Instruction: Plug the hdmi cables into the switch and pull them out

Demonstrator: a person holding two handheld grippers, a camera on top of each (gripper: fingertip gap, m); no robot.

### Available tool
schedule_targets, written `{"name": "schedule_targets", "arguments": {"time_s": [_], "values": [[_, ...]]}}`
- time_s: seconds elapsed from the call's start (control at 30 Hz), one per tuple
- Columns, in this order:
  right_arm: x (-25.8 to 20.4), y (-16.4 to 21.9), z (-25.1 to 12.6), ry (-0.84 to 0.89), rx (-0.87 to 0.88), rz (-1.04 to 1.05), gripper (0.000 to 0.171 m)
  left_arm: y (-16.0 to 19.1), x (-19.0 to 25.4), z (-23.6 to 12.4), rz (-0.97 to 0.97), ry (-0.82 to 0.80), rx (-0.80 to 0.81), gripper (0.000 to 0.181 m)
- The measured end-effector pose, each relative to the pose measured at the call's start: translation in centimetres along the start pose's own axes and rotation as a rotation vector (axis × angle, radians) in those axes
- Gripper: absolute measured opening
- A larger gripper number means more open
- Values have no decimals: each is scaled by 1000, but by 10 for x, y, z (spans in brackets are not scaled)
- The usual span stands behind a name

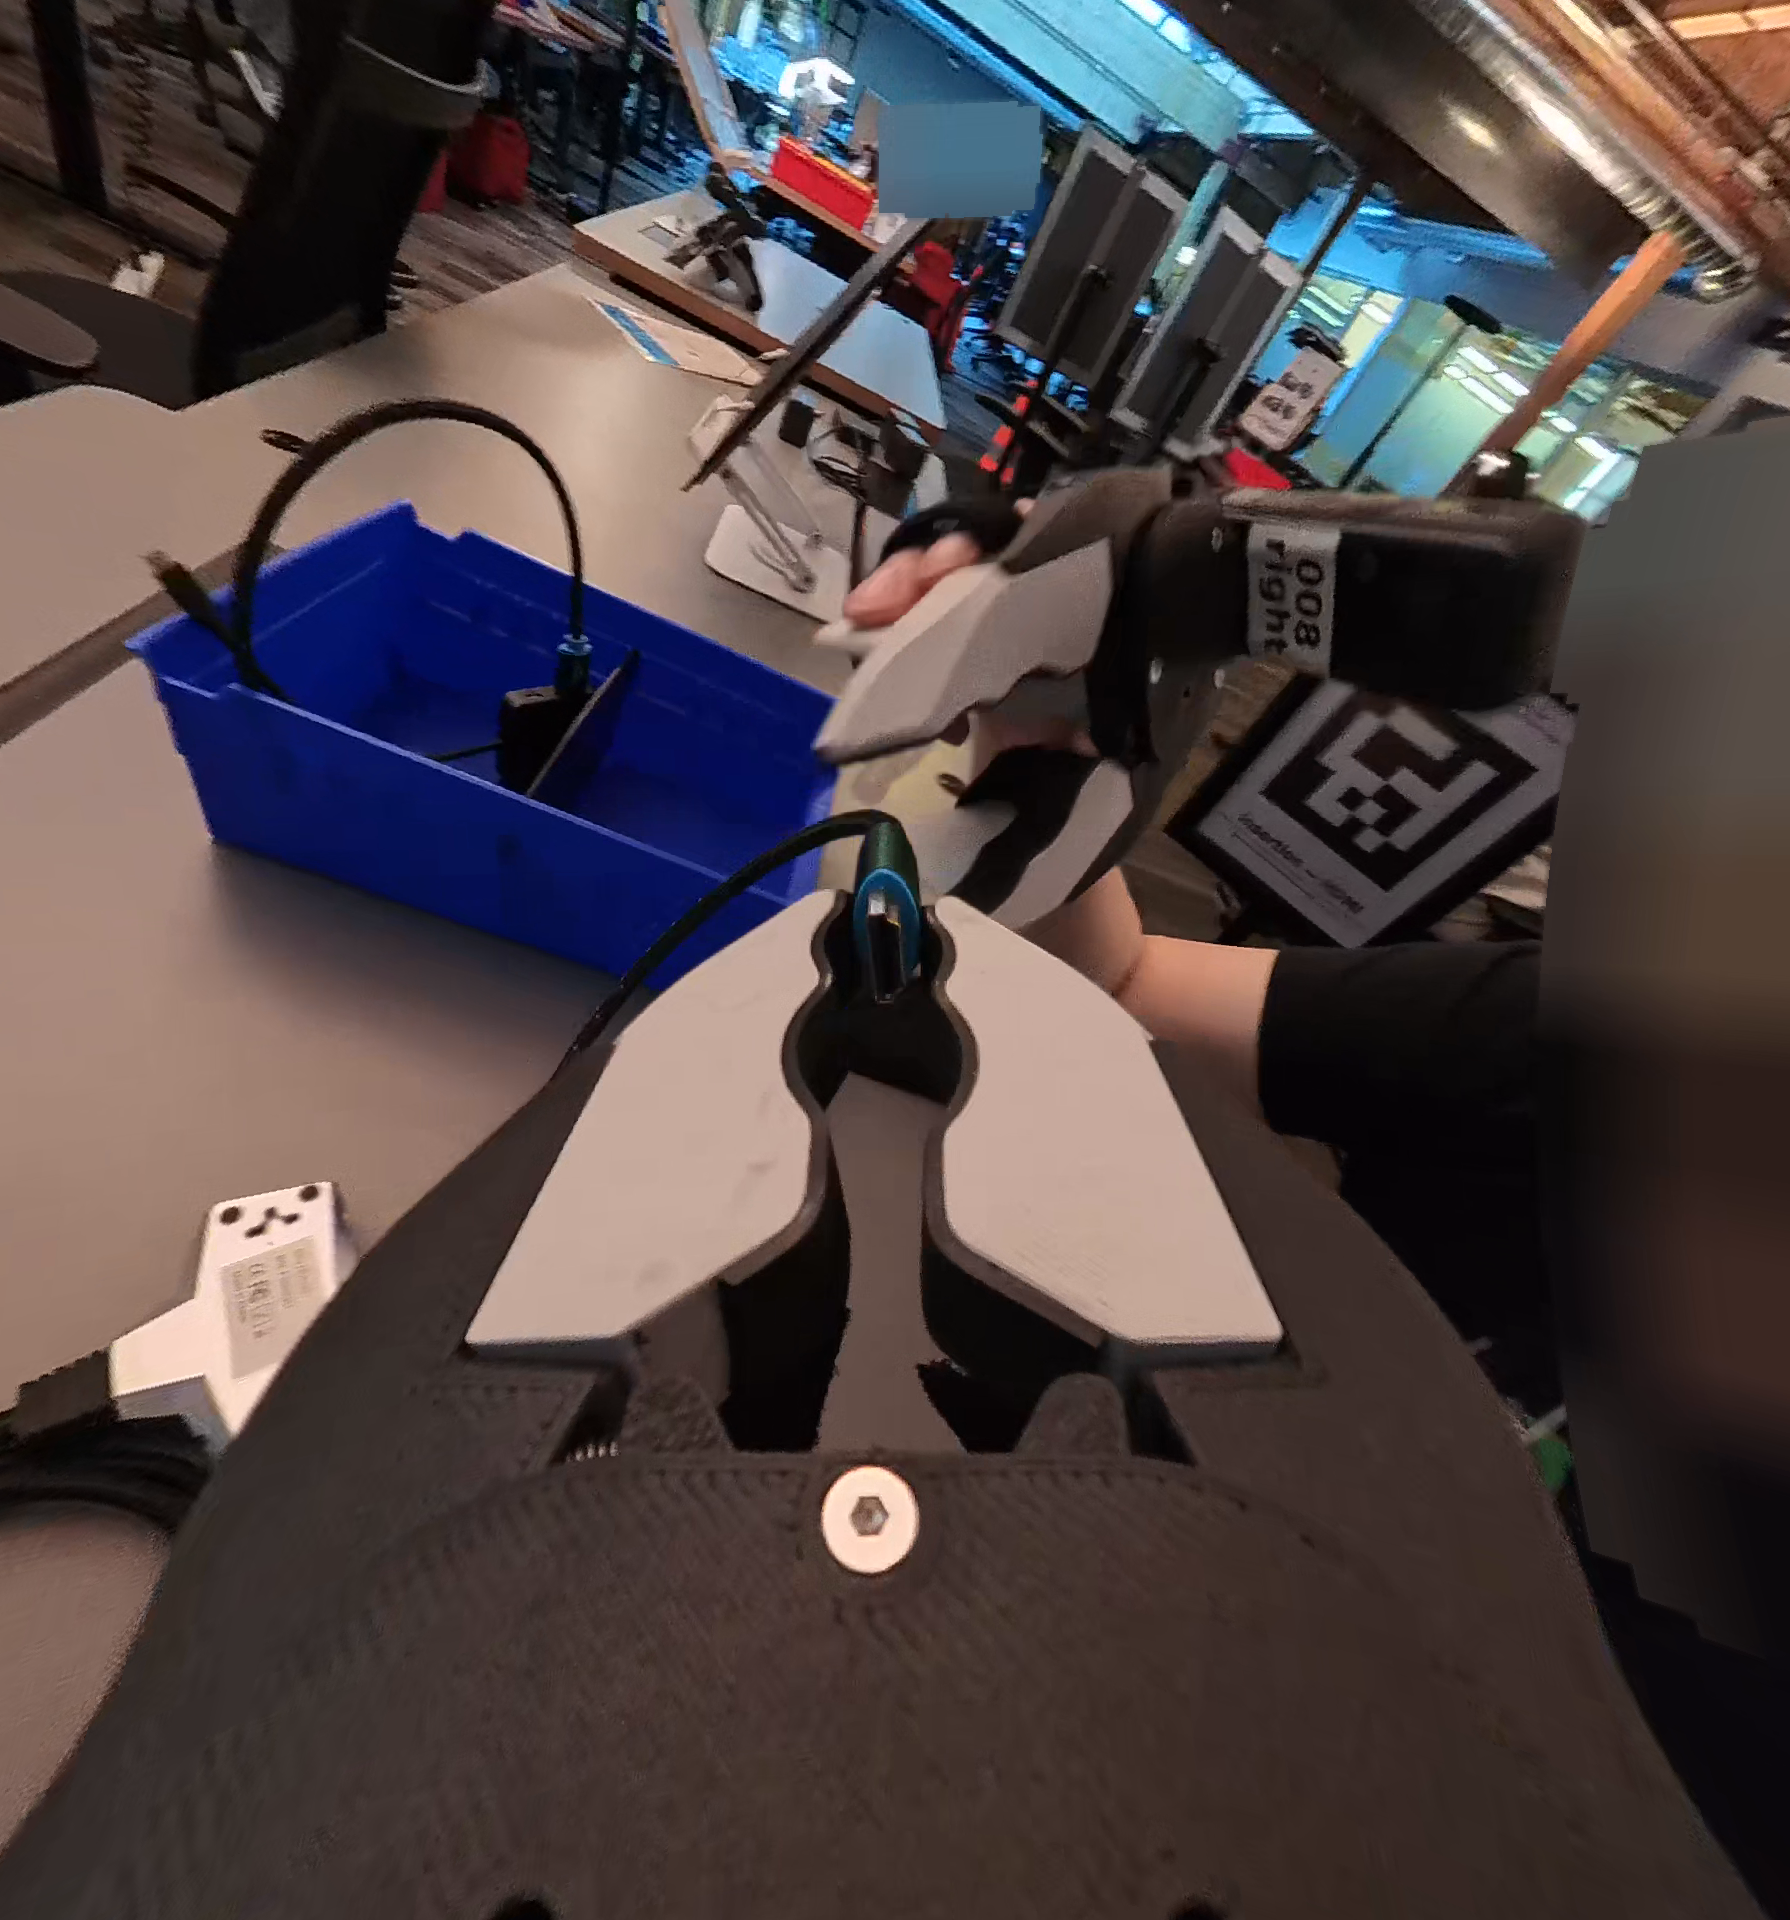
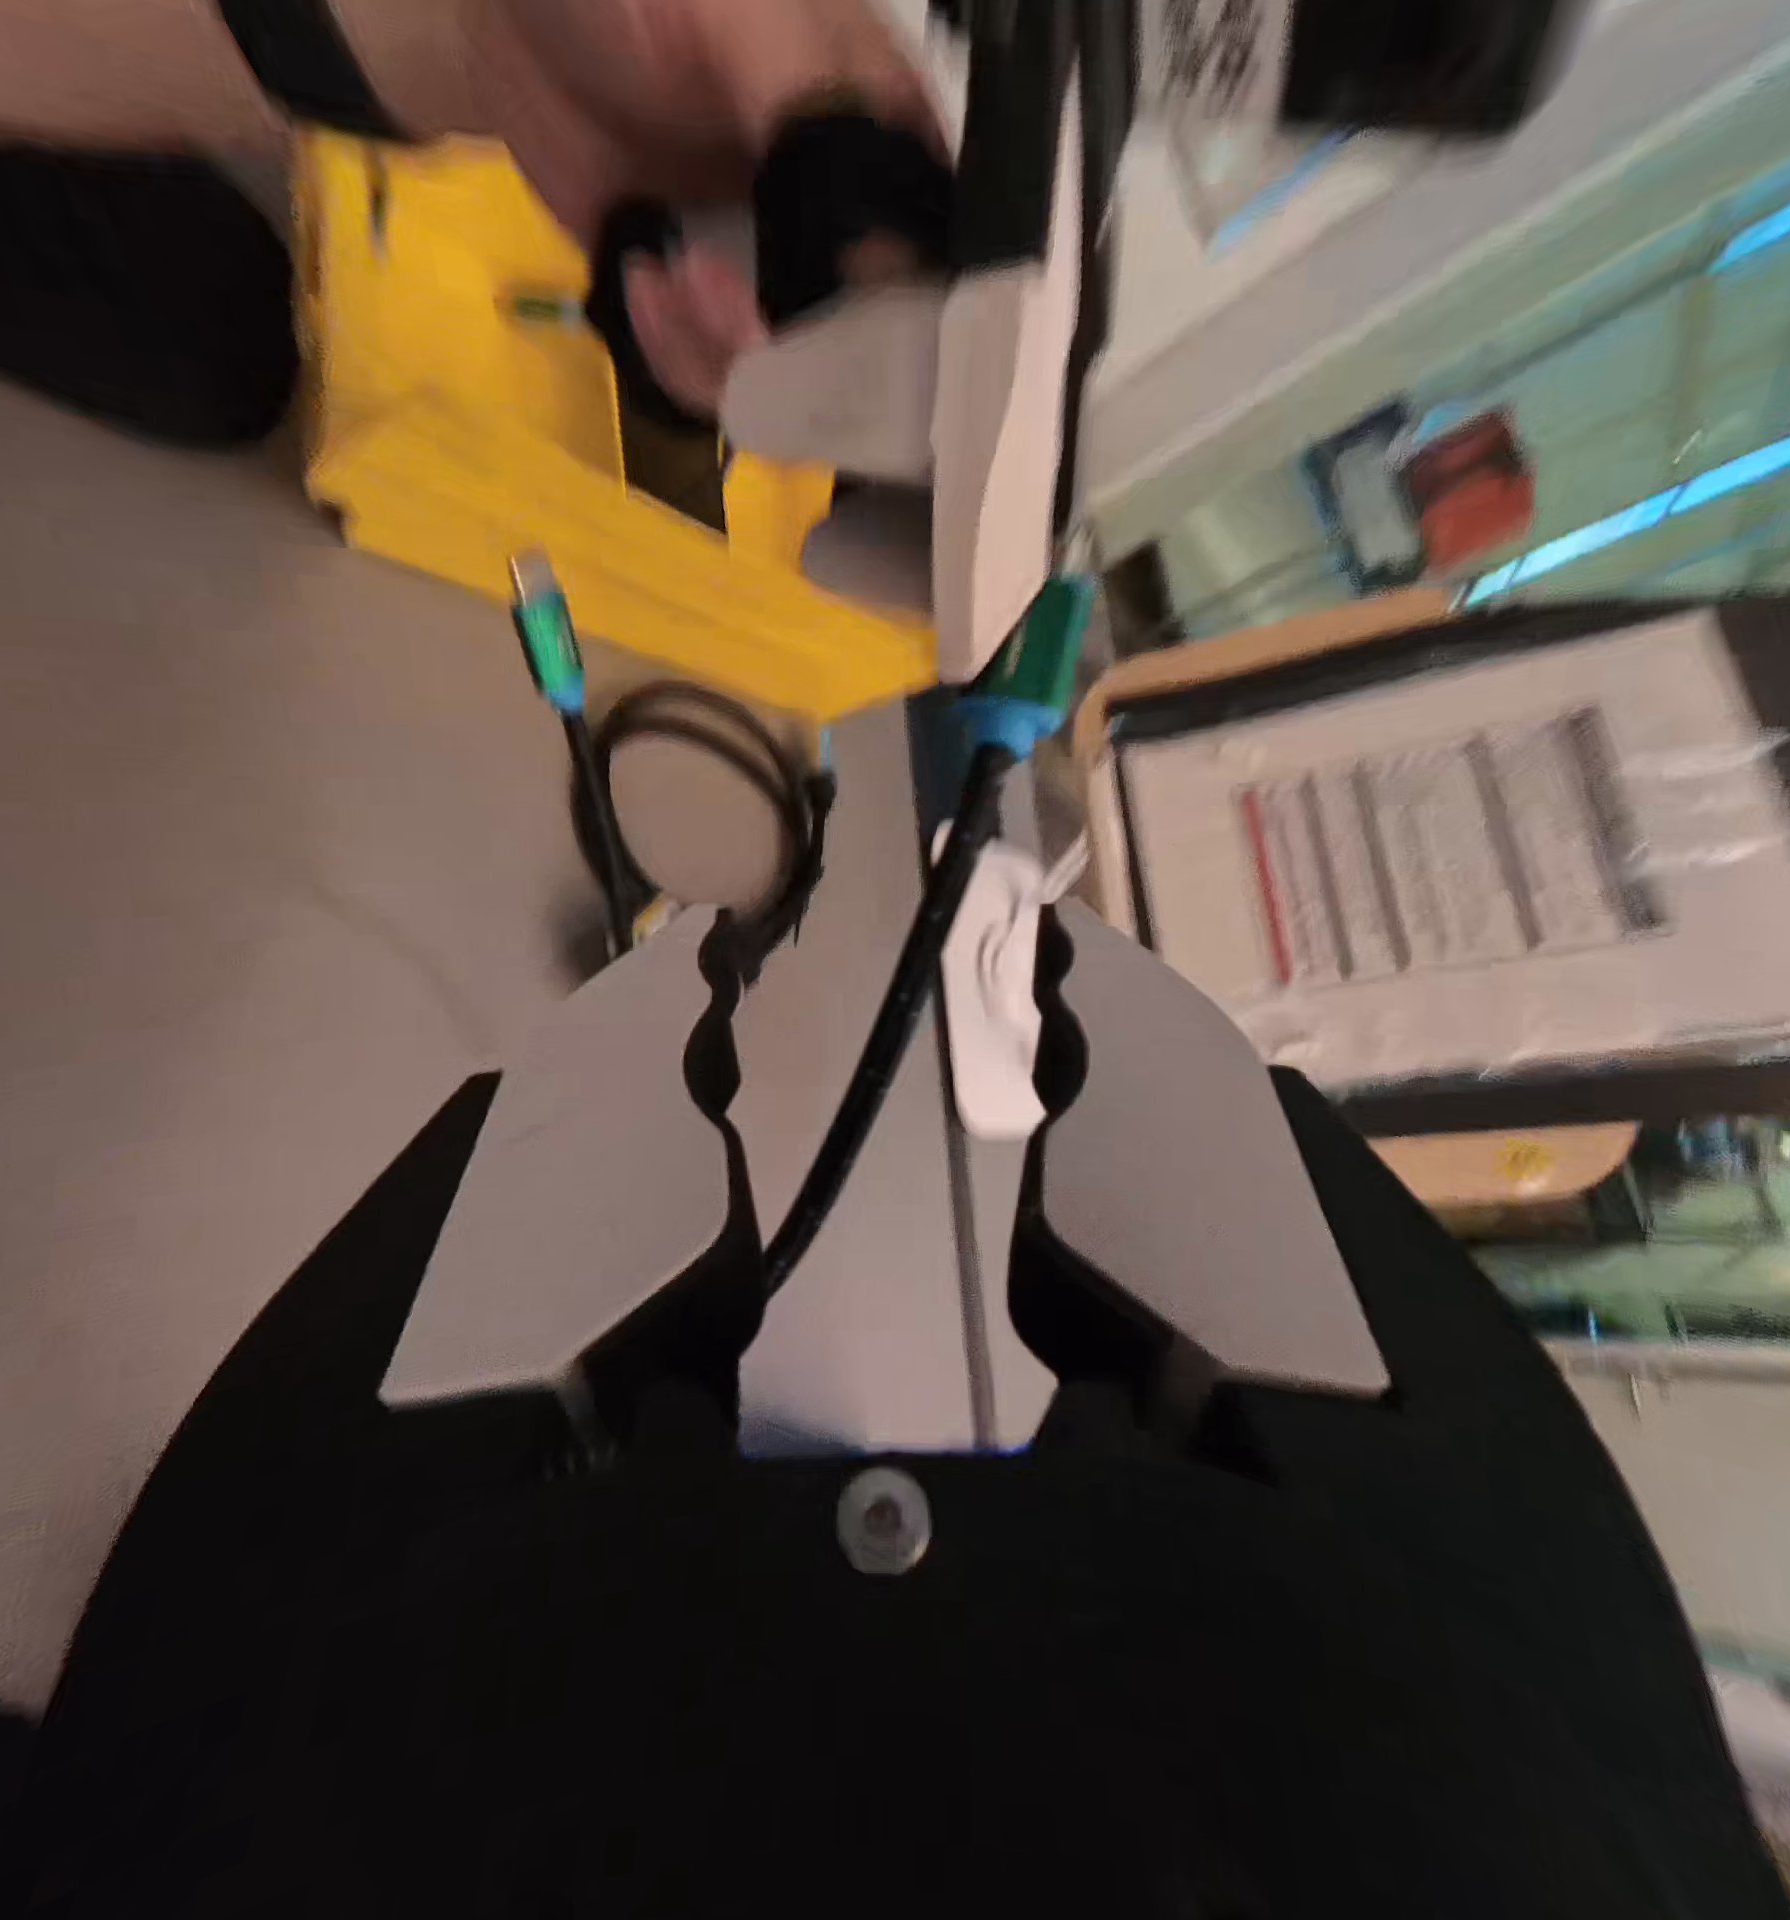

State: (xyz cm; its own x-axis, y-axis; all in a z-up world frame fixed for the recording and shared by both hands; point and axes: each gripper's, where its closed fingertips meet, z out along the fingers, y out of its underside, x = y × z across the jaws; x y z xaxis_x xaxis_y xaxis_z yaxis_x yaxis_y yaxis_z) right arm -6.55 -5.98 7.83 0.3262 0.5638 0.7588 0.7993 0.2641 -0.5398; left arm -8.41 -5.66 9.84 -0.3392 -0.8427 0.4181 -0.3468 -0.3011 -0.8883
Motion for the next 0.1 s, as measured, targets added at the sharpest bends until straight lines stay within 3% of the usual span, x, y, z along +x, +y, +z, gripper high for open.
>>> {"name": "schedule_targets", "arguments": {"time_s": [0.03,0.1], "values": [[4,-18,-14,18,110,10,56,-1,6,-2,-5,30,0,10],[20,-51,-46,86,371,65,56,-2,21,-6,-15,104,2,10]]}}
